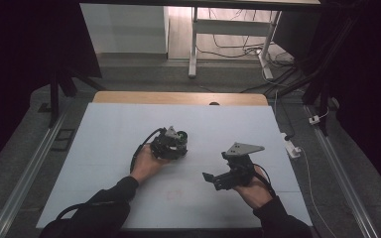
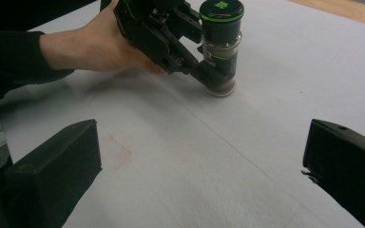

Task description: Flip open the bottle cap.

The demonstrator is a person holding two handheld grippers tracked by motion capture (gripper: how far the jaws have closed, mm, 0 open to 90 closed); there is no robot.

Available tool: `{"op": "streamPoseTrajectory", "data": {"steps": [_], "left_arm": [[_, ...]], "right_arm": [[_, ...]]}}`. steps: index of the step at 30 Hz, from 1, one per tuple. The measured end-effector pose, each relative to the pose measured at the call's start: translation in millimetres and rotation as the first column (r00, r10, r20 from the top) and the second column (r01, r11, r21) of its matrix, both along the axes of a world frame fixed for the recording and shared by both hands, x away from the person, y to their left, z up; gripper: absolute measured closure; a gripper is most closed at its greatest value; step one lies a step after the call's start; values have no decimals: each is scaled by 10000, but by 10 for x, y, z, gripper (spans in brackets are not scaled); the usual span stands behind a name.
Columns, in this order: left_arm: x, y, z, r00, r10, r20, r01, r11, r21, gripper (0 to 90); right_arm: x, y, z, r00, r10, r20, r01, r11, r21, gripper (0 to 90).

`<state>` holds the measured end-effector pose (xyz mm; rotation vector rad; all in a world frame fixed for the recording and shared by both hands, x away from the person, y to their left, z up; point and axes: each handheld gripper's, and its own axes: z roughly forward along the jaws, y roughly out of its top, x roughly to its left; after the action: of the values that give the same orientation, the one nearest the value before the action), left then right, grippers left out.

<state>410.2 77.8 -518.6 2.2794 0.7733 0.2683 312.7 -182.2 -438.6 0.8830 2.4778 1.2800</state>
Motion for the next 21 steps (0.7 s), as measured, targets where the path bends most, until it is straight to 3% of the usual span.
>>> {"op": "streamPoseTrajectory", "data": {"steps": [13,21], "left_arm": [[-2,0,-3,10000,0,18,0,10000,-1,538],[-1,-1,-3,10000,-2,14,2,10000,13,538]], "right_arm": [[229,305,-25,9994,329,-84,-331,9992,-223,0],[407,448,-50,9999,124,-88,-126,9996,-254,0]]}}
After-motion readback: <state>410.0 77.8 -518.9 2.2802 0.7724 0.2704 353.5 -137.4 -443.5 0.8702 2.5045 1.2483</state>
